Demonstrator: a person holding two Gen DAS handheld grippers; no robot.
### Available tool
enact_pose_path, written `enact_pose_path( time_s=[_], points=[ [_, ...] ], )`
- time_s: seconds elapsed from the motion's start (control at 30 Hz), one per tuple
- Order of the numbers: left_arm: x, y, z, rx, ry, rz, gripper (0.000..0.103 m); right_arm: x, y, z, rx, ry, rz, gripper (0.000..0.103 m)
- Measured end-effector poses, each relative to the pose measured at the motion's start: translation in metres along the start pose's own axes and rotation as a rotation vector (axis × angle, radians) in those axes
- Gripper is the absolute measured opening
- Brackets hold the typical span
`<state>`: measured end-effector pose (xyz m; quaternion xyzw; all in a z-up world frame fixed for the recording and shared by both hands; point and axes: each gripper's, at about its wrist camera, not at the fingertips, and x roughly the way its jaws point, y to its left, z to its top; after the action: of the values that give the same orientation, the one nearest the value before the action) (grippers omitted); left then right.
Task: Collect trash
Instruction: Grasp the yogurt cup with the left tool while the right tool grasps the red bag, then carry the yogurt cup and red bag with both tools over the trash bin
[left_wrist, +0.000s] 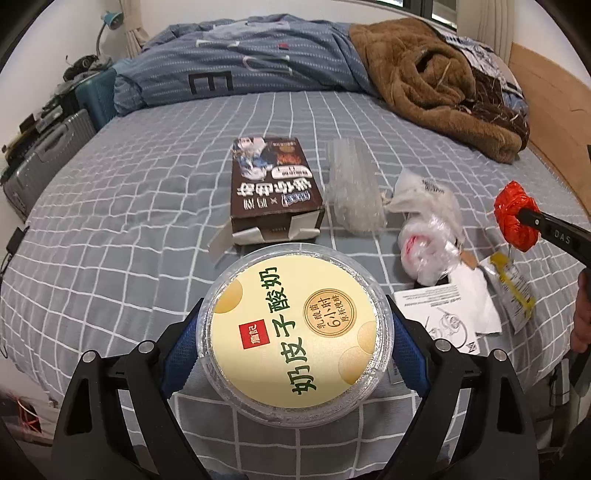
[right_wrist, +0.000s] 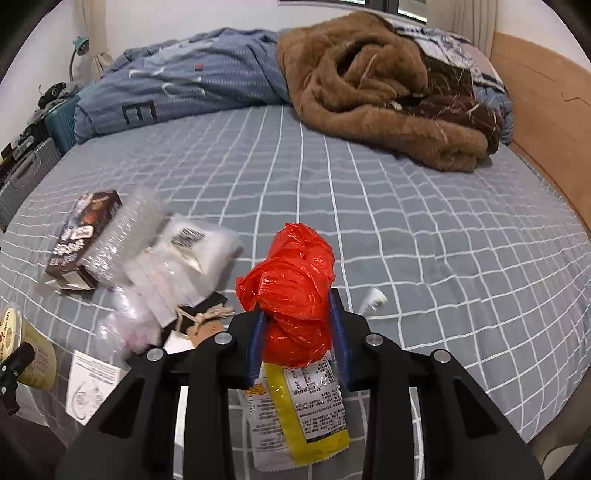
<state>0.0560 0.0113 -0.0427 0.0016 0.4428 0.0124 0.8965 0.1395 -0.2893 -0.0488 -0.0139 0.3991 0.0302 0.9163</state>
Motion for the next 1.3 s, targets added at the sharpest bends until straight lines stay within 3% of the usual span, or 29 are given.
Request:
enact_pose_path(
  time_s=[0.47,1.3],
  points=[
    [-0.045,0.0,-0.001,-0.011,-0.077,-0.003,0.086,-0.08,0.02,-0.023,0.007,-0.093,0.025,0.03],
    [-0.103,0.005,-0.044,-0.04,-0.098,-0.012,0.087,-0.155,0.046,-0.073,-0.003,-0.117,0.073,0.03]
  ],
)
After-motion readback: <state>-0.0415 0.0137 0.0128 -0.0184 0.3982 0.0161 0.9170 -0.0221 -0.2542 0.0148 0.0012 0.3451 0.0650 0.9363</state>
